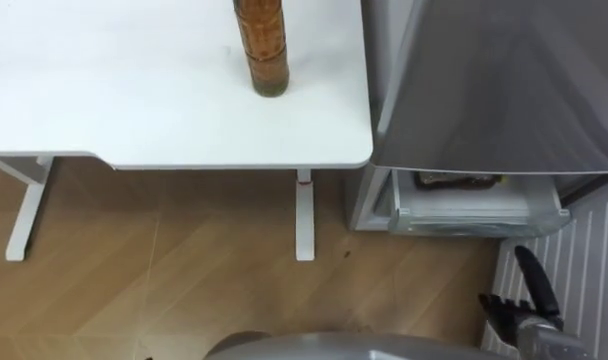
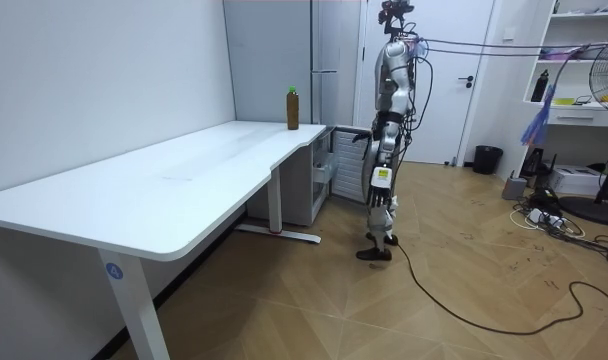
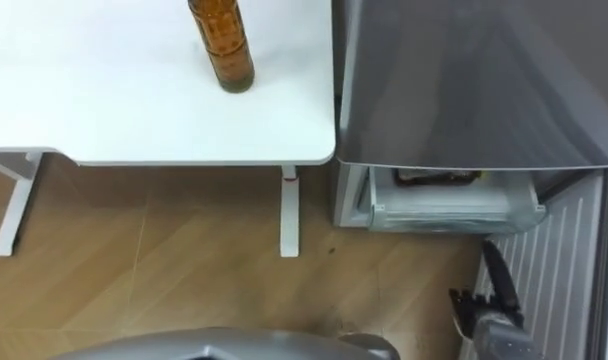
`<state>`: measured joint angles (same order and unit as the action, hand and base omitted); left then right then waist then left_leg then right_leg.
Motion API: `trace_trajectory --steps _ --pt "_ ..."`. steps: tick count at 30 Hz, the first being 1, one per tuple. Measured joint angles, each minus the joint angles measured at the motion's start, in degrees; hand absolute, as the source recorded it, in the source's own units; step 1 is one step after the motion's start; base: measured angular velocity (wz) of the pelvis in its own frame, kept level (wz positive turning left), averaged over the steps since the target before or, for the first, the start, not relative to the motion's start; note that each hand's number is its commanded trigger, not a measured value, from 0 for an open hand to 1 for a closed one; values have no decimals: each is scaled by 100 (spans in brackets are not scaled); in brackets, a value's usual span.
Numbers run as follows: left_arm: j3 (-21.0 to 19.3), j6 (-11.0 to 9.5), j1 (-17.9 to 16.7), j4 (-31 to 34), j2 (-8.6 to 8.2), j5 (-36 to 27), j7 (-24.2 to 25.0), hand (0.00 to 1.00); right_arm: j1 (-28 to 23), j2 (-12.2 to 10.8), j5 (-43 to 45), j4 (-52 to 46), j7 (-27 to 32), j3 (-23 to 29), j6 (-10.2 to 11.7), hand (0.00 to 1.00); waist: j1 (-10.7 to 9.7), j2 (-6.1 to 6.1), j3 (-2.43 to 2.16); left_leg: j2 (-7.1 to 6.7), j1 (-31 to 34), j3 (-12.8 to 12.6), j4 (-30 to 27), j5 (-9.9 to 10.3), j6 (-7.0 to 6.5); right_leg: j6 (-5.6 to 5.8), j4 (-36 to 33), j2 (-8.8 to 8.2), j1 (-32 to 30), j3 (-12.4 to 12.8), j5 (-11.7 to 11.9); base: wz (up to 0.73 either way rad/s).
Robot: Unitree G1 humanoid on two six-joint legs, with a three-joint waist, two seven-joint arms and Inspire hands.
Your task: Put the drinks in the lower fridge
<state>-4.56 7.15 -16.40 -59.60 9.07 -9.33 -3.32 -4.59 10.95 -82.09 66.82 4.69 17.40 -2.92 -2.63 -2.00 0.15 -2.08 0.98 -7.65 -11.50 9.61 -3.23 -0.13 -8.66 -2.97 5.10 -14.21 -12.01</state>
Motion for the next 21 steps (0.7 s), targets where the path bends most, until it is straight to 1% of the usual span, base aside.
trace_trajectory --steps 2,3,5,6,7,8,9,10,11,14,16,19,21 --pt "-90 -20 -7 -1 -12 22 0 0 -133 -18 633 221 -207 -55 -80 0 -4 -40 3 -3 -71 1 21 10 11 -1 -5 8 56 11 -1 -5" --pt "-130 -42 -14 -16 -20 29 -5 0 -174 -29 911 277 -253 -87 -86 0 -3 -57 -1 -5 -101 1 35 12 13 -1 -1 8 83 15 -1 -5" --pt "-366 -95 4 -129 -73 171 -26 0 -210 -30 2155 725 -405 -266 -99 0 10 -96 -5 -8 -196 1 54 36 20 1 3 12 158 39 -16 -4" --pt "-394 -97 4 -157 -74 233 -26 0 -234 -30 2457 769 -419 -311 -130 0 34 -105 -3 -4 -225 -7 54 52 22 0 2 15 178 52 -21 -15" --pt "-439 -100 1 -242 -71 298 -36 0 -263 -22 2991 897 -429 -437 -201 0 108 -103 1 7 -273 -51 54 79 29 -3 2 24 186 137 -40 -23" --pt "-467 -81 -10 -284 -70 372 -64 0 -304 -29 3447 940 -433 -571 -257 0 153 -113 -6 24 -291 -94 38 101 35 -4 1 29 195 172 -42 -22" --pt "-460 -56 -4 -288 -70 381 -80 0 -317 -28 3633 942 -439 -657 -294 0 150 -116 -3 27 -285 -95 19 110 33 -5 0 33 198 174 -42 -9" --pt "-437 0 32 -305 -71 378 -88 0 -315 -30 4010 959 -443 -790 -340 0 149 -118 -3 31 -274 -95 -10 123 31 -5 0 33 199 169 -41 0" --pt "-423 19 51 -385 -75 381 -86 0 -294 -32 4367 1005 -463 -839 -370 0 139 -114 -2 32 -271 -95 -28 130 26 -4 -2 23 209 143 -40 0" --pt "-423 39 130 -451 -72 405 -63 0 -208 -33 5078 1061 -490 -949 -460 0 146 -103 2 32 -275 -95 -45 135 19 -2 -9 27 224 128 -39 0" --pt "-413 43 150 -461 -70 512 -38 0 -146 -38 5555 1058 -509 -1017 -471 0 152 -90 5 34 -259 -90 -65 142 16 -2 -6 44 214 131 -40 0" --pt "-224 110 204 -461 -45 674 -23 0 -82 -44 6262 1019 -504 -1342 -465 0 157 -73 6 38 -255 -80 -72 146 17 -3 -2 46 212 180 -39 0" --pt "-116 123 283 -461 -43 811 1 0 -92 -45 6701 903 -485 -1445 -447 0 157 -55 5 37 -250 -69 -73 146 17 -4 -5 44 212 171 -38 0"
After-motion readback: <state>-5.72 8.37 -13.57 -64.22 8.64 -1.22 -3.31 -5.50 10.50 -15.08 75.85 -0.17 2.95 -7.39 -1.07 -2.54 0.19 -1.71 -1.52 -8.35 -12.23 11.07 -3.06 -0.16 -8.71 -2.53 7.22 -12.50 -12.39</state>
